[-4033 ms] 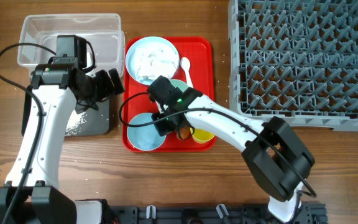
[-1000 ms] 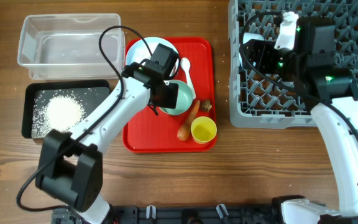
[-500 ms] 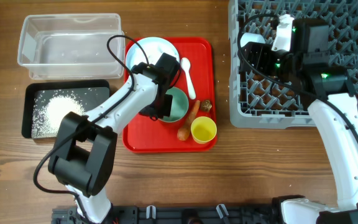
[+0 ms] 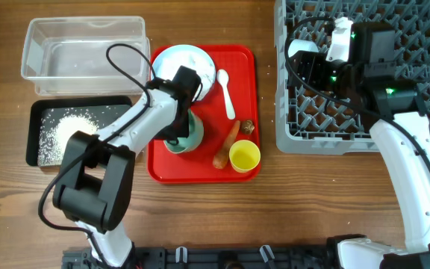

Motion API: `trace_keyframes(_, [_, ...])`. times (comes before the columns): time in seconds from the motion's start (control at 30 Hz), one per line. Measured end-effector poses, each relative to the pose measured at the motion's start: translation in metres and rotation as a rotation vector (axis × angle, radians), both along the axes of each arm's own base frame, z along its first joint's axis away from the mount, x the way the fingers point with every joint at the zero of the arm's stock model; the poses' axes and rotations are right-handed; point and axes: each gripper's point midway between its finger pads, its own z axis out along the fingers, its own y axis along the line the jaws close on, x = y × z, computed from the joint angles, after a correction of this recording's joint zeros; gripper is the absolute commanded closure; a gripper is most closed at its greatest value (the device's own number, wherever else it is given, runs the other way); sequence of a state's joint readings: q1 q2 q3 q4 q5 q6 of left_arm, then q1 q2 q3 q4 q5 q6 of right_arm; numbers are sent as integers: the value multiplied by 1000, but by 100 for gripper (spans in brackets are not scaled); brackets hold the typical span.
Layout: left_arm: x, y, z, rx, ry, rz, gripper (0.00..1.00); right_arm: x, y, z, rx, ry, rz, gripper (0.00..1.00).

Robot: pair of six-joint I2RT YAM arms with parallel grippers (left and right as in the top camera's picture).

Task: Sort waste into correct bins and load items into the dishwasher rack

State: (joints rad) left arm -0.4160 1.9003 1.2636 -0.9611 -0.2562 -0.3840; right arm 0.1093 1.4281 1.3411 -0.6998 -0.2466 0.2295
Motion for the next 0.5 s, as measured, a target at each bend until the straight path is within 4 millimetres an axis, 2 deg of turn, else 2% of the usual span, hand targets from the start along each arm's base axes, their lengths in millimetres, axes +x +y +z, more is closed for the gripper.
trace_keyframes(0.23, [7,-6,0,-31,-25,1,96,0,0,0,0,0,0,10])
trace_keyframes(0.33, [27,-15,23,-64,-99,0,96,0,0,0,0,0,0,10])
trace_keyframes(0.4, [51,-26,71,-125,-238,-2,96,0,0,0,0,0,0,11])
trace_keyframes(0.43, [62,-31,108,-169,-338,-4,95,0,0,0,0,0,0,11])
trace_keyframes(0.47, [69,-34,129,-197,-405,-12,93,0,0,0,0,0,0,10])
trace_keyframes(0.5, [72,-35,141,-213,-444,-16,92,0,0,0,0,0,0,11])
